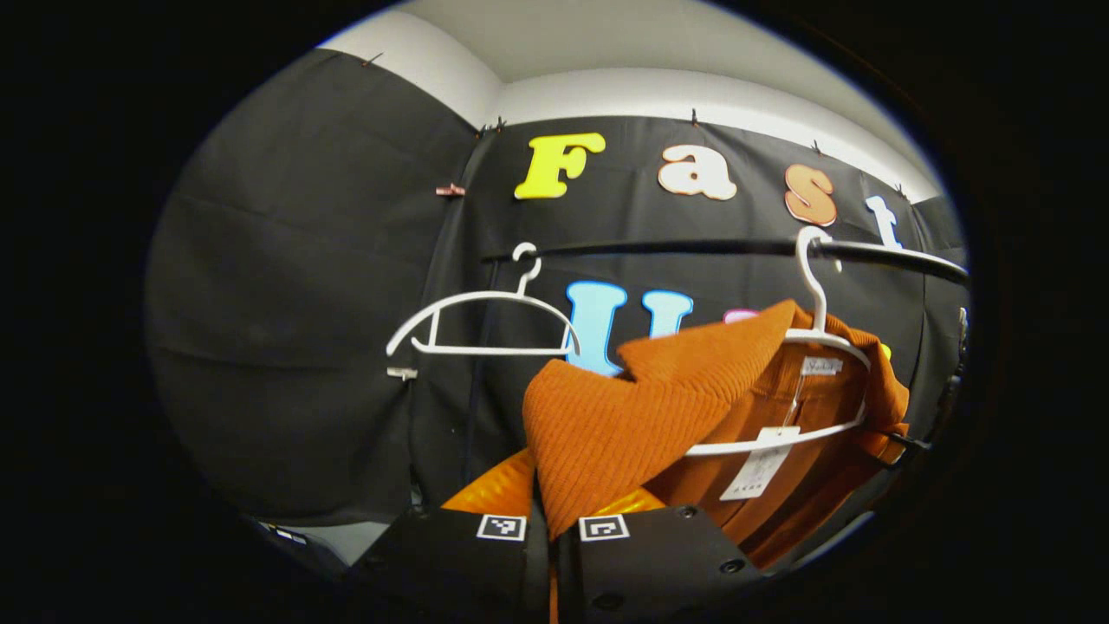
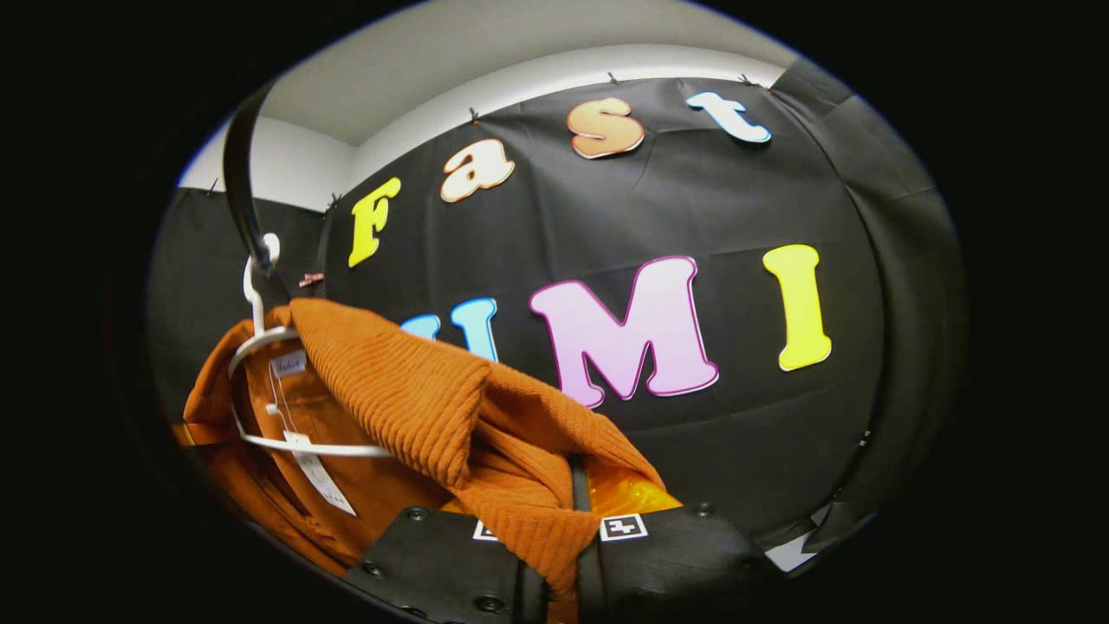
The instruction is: Grasp the clothes on the hanger with both hands and then place them into the laundry hamper below.
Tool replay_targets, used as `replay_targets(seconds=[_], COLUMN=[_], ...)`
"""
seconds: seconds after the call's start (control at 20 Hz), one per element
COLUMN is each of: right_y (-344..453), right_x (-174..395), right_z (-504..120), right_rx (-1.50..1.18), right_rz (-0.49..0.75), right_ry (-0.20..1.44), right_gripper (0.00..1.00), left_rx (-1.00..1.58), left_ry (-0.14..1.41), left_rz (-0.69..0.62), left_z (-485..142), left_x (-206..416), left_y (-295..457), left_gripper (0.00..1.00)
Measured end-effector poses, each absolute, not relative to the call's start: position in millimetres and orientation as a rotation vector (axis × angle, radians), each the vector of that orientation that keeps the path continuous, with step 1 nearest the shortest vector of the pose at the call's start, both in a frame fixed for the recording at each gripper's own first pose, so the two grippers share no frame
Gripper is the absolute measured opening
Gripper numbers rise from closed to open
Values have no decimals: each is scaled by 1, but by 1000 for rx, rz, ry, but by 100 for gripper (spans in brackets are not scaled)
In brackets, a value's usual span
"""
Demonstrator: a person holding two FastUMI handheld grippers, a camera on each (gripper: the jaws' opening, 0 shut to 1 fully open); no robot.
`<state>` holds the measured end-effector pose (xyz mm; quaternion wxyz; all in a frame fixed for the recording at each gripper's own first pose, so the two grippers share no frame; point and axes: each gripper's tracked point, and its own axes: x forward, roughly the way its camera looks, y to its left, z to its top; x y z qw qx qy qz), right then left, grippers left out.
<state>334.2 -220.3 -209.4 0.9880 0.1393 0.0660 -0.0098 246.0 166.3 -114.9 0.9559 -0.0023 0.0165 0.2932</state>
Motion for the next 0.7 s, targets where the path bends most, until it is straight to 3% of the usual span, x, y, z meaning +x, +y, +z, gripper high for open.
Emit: replay_targets(seconds=[0.25, 0.5, 0.7], right_y=[-233, -239, -195], right_x=[333, 331, 315], right_z=[-178, -166, -203], right_rx=[300, 339, 248], right_rz=[-11, 33, 188], right_ry=[79, 68, 254], right_gripper=[22, 22, 22], left_rx=[120, 192, 225], left_ry=[-80, -99, -59], left_rz=[586, 534, 567], left_z=[-65, -43, -53], left_x=[259, 296, 321], left_y=[185, 206, 233], left_gripper=[8, 7, 9])
